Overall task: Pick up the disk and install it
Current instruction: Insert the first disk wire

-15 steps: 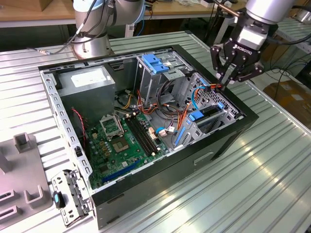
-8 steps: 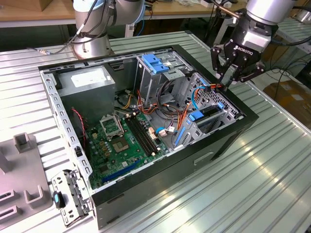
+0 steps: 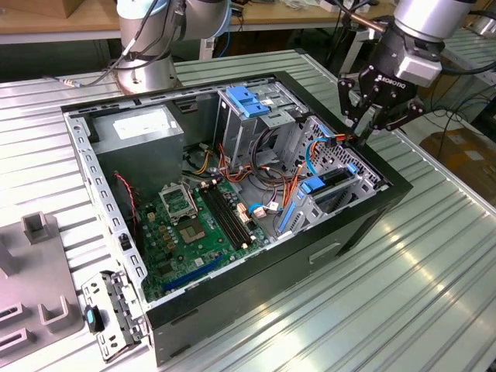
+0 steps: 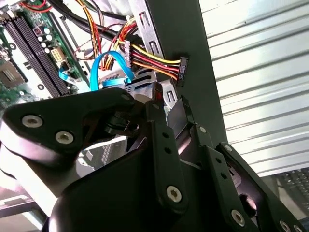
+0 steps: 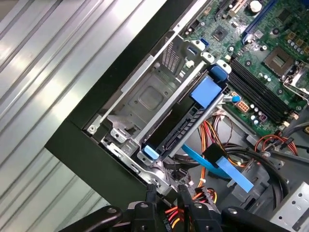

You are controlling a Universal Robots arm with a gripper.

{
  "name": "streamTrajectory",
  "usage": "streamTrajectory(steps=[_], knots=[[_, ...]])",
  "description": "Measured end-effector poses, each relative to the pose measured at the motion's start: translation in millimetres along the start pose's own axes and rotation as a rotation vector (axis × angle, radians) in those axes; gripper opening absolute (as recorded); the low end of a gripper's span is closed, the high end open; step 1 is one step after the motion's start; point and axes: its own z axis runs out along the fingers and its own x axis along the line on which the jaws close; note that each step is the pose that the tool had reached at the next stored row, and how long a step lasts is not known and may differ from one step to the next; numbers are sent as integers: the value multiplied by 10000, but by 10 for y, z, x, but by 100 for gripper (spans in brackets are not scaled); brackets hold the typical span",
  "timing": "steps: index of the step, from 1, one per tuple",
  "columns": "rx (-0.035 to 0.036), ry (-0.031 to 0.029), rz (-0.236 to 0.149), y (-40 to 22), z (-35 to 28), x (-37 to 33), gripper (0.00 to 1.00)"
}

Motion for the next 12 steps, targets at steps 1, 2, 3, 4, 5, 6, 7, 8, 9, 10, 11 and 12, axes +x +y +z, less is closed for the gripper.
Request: streamTrajectory(steps=[1, 2, 3, 4, 5, 6, 7, 8, 9, 10, 11, 12], knots=[[2, 4, -219, -2, 5, 3, 31], [4, 7, -418, -6, 8, 6, 31], [7, 11, -638, -13, 12, 12, 31], [9, 12, -737, -28, 14, 25, 31], [8, 13, -776, -45, 13, 37, 31], [9, 14, -803, -67, 12, 50, 31], [10, 13, -821, -84, 13, 54, 31], [10, 14, -839, -98, 12, 56, 31], [9, 15, -870, -106, 12, 54, 31], [10, 15, -942, -109, 12, 52, 31], [13, 18, -1120, -111, 13, 52, 31], [13, 21, -1252, -112, 13, 52, 31]])
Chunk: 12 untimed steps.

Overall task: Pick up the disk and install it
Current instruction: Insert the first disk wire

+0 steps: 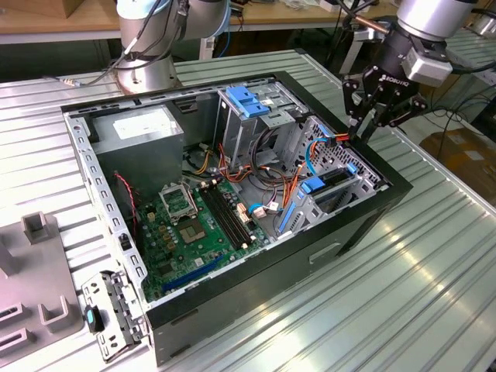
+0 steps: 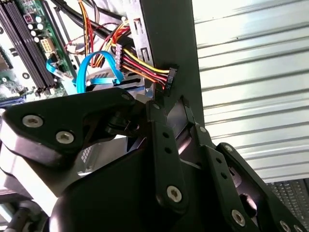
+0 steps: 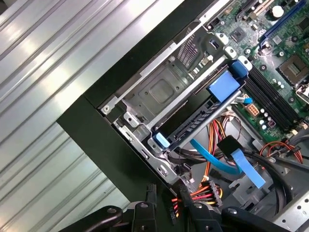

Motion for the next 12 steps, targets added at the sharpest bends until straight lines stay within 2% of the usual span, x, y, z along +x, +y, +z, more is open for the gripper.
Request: streamTrajectory(steps=[12], knots=[[13, 23, -1115, -60, 46, -36, 31]])
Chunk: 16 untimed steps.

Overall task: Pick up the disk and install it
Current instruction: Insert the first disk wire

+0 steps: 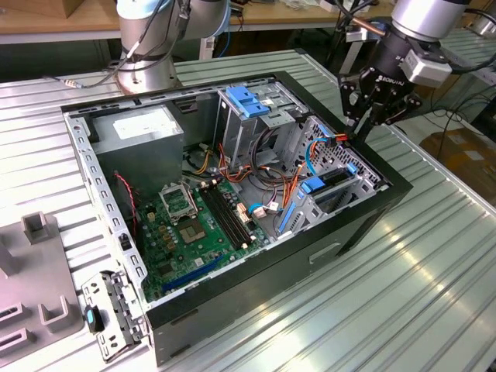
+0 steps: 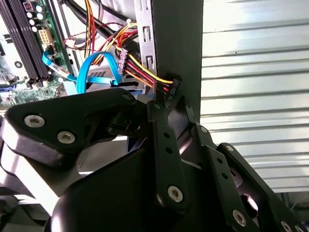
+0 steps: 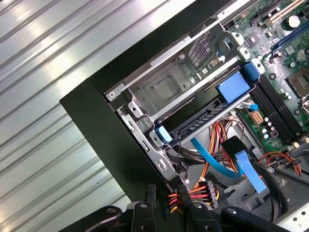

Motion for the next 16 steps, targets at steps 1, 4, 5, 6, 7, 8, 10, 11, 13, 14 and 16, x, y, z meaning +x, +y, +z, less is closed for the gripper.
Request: streamTrajectory(steps=[1, 4, 5, 6, 7, 8, 10, 11, 13, 14, 16], knots=[[0, 2, -87, -3, 2, 3, 31], [5, 5, -345, -22, 11, 18, 31], [5, 7, -419, -27, 12, 19, 31], [5, 8, -479, -30, 13, 19, 31], [5, 9, -519, -30, 13, 19, 31], [5, 10, -540, -30, 13, 19, 31], [5, 10, -552, -31, 13, 19, 31], [5, 11, -556, -31, 13, 19, 31], [4, 12, -562, -31, 8, 19, 24], [2, 3, -564, -32, -25, 20, 17], [-6, -10, -562, -29, -105, 21, 16]])
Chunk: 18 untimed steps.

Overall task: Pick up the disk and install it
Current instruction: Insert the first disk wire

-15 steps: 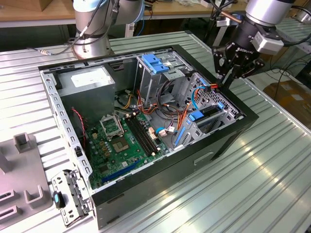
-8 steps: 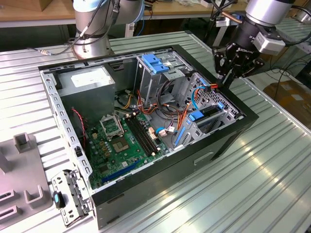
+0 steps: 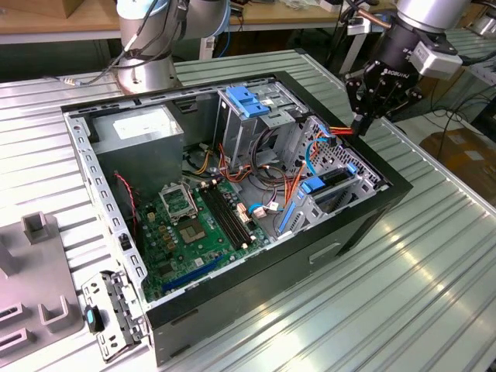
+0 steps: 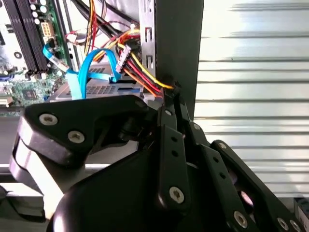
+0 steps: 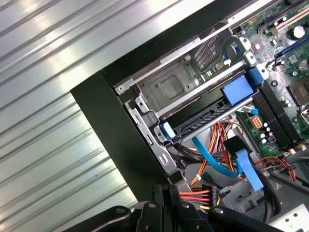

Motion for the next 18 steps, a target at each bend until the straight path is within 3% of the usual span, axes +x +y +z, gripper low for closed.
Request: streamTrajectory(steps=[5, 10, 13, 18], knots=[[-14, 7, 20, 4, 1, -8, 16], [-15, 6, 98, 47, 6, -78, 16], [-16, 3, 279, 64, 12, -106, 16], [-22, -14, 1068, 66, 26, -109, 16]])
